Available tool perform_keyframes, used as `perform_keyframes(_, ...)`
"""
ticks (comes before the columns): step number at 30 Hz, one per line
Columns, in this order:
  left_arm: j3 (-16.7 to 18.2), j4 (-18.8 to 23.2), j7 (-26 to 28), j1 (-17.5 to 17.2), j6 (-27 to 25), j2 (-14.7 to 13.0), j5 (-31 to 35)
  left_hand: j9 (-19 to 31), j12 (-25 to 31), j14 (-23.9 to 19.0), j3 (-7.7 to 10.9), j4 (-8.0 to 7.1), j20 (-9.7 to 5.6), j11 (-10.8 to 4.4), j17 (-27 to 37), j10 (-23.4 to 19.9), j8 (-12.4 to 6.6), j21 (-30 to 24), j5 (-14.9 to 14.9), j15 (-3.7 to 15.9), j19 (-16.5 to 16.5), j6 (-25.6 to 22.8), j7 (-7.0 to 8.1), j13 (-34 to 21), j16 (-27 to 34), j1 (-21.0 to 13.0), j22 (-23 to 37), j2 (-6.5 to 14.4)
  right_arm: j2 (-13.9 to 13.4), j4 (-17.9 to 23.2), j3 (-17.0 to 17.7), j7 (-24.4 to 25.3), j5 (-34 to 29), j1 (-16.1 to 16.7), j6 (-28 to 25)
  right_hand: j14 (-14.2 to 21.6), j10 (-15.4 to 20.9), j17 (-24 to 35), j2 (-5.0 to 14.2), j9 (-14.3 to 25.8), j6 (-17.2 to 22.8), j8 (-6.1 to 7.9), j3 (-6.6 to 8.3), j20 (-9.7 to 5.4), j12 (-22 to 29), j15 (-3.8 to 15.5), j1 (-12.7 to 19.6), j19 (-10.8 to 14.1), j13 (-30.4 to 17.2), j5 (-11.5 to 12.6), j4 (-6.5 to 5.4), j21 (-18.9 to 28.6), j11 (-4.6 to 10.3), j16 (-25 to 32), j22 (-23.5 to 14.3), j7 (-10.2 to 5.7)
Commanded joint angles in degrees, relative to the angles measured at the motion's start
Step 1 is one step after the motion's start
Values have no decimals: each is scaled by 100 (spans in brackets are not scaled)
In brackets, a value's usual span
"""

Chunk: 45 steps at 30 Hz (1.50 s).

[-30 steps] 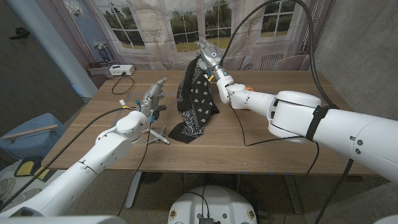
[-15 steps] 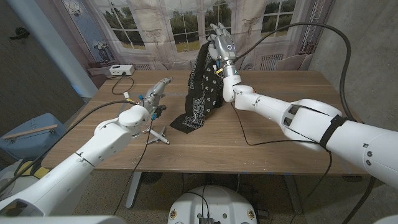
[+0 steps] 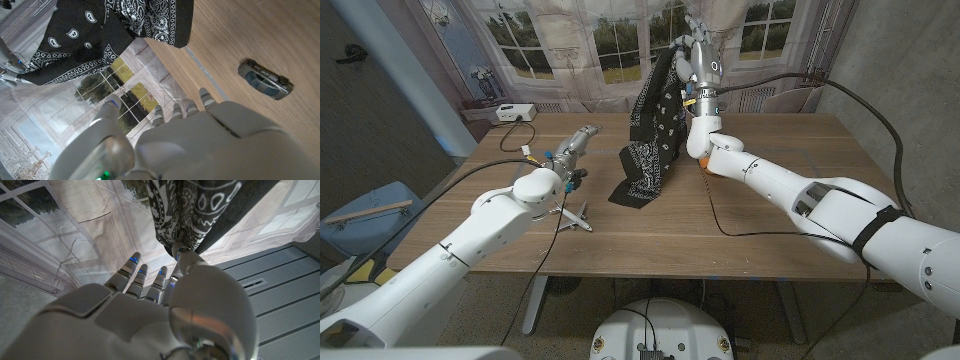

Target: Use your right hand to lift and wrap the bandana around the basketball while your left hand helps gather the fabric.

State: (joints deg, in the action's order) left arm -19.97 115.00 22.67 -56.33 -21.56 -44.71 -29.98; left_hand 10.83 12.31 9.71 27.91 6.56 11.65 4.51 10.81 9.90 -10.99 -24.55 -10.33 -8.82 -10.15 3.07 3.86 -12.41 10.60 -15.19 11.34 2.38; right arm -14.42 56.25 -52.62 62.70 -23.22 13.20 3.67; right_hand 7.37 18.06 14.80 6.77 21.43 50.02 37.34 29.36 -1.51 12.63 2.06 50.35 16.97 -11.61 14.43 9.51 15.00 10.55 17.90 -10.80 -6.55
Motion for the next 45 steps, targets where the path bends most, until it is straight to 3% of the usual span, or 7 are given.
perform_keyframes(1, -5, 40, 25, -16, -123, -43, 88, 6, 23, 213, 23, 81, 45, 59, 7, 81, -39, 17, -4, -47, -408, -4, 119, -14, 42, -128, 12, 18, -261, 951, 1001, -595, 580, 554, 875, 69, 65, 53, 56, 52, -66, 54, -401, -73, -25, 730, -35, 22, -35, 35, -309, 9, 14, 66, -23, -17)
perform_keyframes(10, -56, 139, 86, 54, -317, -140, 277, 7, 63, 140, 82, 194, 38, 68, 7, 27, -59, 8, -7, -92, -325, -17, 285, -21, 77, -312, 17, 55, -305, 1663, 1490, -1039, 784, 746, 952, 61, 55, 112, 101, 84, -102, 103, -544, -100, -46, 737, -51, 54, -43, 52, -326, 25, 37, 109, -28, -59)
perform_keyframes(22, -69, 51, 23, 84, -263, -93, 322, 6, 67, 140, 113, 254, 46, 69, 7, 41, -59, 11, -4, -97, -294, 3, 267, -25, 74, -432, 20, 65, -383, 2487, 1988, -1850, 1204, 1028, 1086, 28, 46, 177, 145, 113, -145, 149, -687, -132, -60, 746, -63, 41, -50, 69, -343, 27, 42, 144, -36, -122)
perform_keyframes(29, -184, 111, 26, 178, -392, -136, 504, 6, 74, 122, 123, 281, 46, 84, 6, 38, -69, 14, -2, -122, -276, -12, 273, -27, 80, -493, 21, 56, -897, 3629, 2314, -3144, 1781, 1303, 515, -14, 29, 198, 162, 108, -148, 164, -736, -126, -69, 725, -51, 34, -52, 79, -337, 28, 28, 144, -39, -126)
perform_keyframes(32, -241, 81, -24, 220, -363, -130, 572, 7, 78, 109, 123, 291, 45, 88, 6, 33, -81, 13, -3, -129, -264, -36, 288, -27, 85, -515, 21, 46, -1317, 4397, 2570, -4005, 2300, 1405, -57, -38, 24, 207, 170, 118, -174, 169, -764, -134, -72, 715, -55, 20, -53, 83, -342, 25, 27, 141, -41, -136)
perform_keyframes(36, -322, -112, -175, 324, -258, -66, 599, 7, 96, 85, 123, 315, 46, 89, 6, -2, -103, 16, -4, -136, -244, -88, 308, -29, 92, -573, 20, 16, -1724, 5043, 2866, -4808, 2922, 1465, -541, -98, -2, 219, 188, 126, -201, 177, -802, -129, -82, 669, -53, -28, -55, 90, -347, 10, 27, 127, -44, -128)
perform_keyframes(45, -668, -709, -596, 817, -95, 164, 758, 7, 123, 68, 128, 335, 49, 97, 6, -54, -159, 25, -6, -144, -220, -240, 261, -30, 93, -684, 21, -21, -2178, 5986, 3458, -5238, 3711, 1776, -943, -157, -56, 245, 240, 135, -255, 194, -863, -84, -98, 612, -22, -64, -59, 107, -347, 6, -64, 123, -50, -76)
